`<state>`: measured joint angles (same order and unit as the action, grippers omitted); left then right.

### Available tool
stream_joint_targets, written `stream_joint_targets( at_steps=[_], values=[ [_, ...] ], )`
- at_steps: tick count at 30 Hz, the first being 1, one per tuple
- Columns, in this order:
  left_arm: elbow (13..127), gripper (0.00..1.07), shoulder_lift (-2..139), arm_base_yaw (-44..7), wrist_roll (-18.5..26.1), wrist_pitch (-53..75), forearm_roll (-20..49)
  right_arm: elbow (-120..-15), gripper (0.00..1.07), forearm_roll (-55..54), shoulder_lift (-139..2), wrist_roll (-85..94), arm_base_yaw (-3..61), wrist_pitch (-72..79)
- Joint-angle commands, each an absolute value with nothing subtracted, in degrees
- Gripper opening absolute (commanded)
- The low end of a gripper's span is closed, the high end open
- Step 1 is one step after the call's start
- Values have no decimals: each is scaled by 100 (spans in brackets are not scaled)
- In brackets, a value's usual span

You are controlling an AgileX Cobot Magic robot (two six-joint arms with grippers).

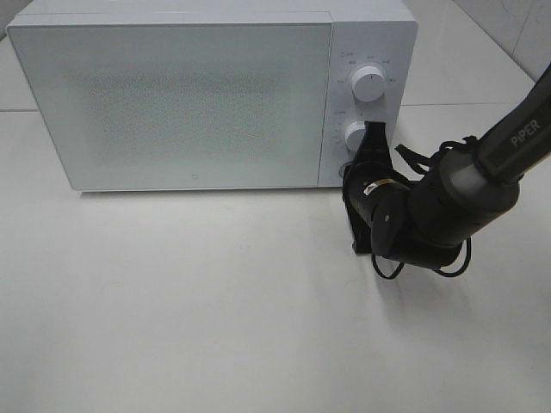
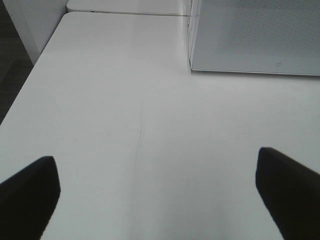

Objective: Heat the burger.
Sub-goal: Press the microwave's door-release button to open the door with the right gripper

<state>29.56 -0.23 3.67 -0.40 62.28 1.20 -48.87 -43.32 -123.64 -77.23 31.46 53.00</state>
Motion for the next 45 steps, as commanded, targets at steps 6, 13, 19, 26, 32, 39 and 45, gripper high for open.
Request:
stream_joint_targets(
  at_steps=[6,13,19,26,32,39,45],
  values=[
    [2956,100,-57,378,-40,6148,132,-4973,0,-4360,-12370,-7695,3071,5770],
    [2956,100,-57,378,-40,6148,132,-5317,0,-4343,-12393,-7735,3071,6257],
    [2956,100,-57,378,-40,6148,132,-5689,0,-4286,-12611,-7781,3071,6641],
    [2956,100,-57,378,-40,6148,132,-5741,0,-4142,-12657,-7872,3071,6927],
    [2956,100,-57,378,-40,6148,132,-5712,0,-4142,-12651,-7878,3071,6606],
    [2956,100,-57,378,-40,6148,132,-5563,0,-4137,-12617,-7884,3105,6383],
    [2956,100,-57,378,-40,6148,132,-5386,0,-4160,-12479,-7918,3151,6234]
  ],
)
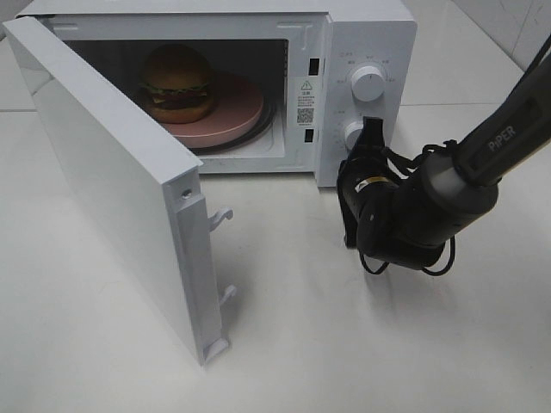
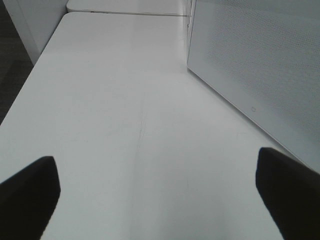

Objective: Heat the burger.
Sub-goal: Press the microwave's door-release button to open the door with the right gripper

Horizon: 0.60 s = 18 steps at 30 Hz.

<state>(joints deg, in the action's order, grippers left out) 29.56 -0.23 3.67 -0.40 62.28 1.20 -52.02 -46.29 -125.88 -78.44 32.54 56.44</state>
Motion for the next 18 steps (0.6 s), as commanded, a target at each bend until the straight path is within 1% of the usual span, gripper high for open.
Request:
stream_joint_targets(
  at_steps=[1,4,9,18],
  values=[
    [2956,100,-57,378,-40,6148,132,-5300,0,-4160,-12382,-7890,3151,6142],
    [2956,100,-57,378,-40,6148,132,-5220,0,-4160,-12284,-7838,3151,5976],
    [2956,100,-57,378,-40,6148,132,-5008,0,-4160,-12095,-7838,3151,5288],
    [2956,100,-57,378,-40,6148,132,-4635,0,-4102,-11723,-7660,3151,4847]
  ],
)
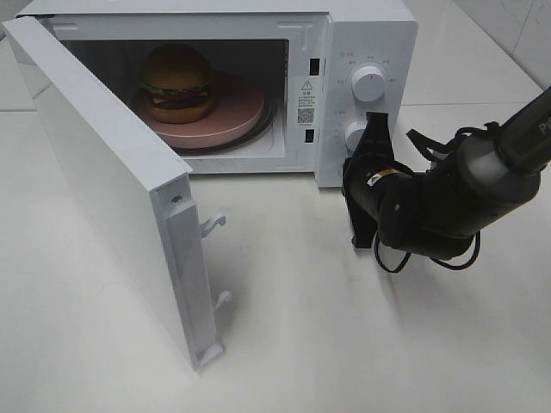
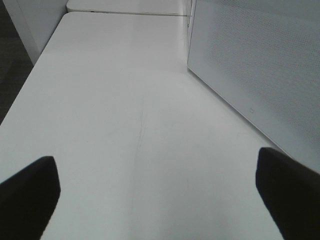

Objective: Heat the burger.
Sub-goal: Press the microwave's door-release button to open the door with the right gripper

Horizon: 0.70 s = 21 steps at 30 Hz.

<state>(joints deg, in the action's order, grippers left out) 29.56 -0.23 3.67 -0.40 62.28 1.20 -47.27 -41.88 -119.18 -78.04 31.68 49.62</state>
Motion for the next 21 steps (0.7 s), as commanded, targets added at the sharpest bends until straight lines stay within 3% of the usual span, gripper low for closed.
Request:
stream_joint_targets(
  at_steps=[1,11,21],
  values=[
    [2956,100,-57,378,-40,6148,132,-4635,0,-4102,-11723,-7660,3151,4847],
    [2956,100,-57,378,-40,6148,132,-4005,0,-3810,-10989,-7426,3151,4320],
    [2956,100,-57,378,-40,6148,132,-3524,1,-3105,-10147,-6056,3134,3100]
  ],
)
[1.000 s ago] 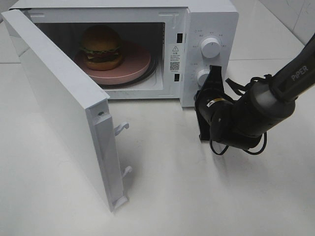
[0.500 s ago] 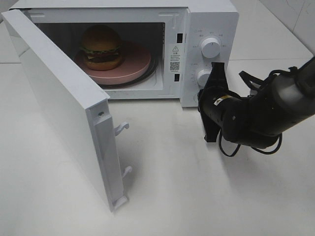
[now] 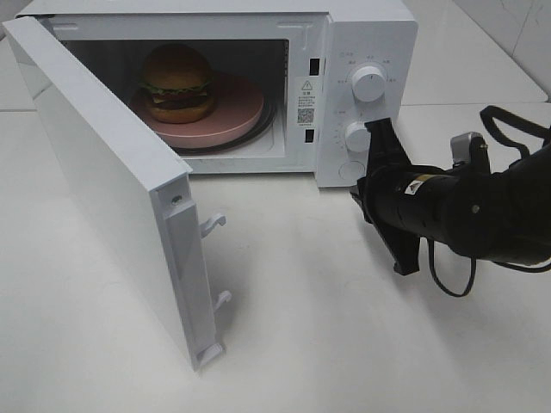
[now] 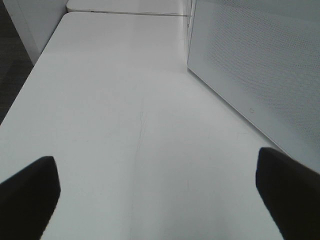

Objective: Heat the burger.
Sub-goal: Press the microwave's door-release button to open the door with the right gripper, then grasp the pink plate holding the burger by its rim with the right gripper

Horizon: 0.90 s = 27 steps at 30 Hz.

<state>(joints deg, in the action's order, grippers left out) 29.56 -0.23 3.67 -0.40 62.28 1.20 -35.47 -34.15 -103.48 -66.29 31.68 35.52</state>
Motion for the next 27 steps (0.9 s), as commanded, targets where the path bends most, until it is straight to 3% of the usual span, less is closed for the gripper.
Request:
stream_joint_targets(
  at_steps=[1,12,27],
  values=[
    [2956,100,-57,378,-40,6148,132,-3524,1,-3105,-10147,-6056,3134,3100],
    [2956,100,-57,378,-40,6148,132,-3587,1,-2406,-9694,-4194,3134,1765],
    [2956,100,-57,378,-40,6148,132,-4853,4,-722,-9609,-2343,3134,-1553]
  ],
)
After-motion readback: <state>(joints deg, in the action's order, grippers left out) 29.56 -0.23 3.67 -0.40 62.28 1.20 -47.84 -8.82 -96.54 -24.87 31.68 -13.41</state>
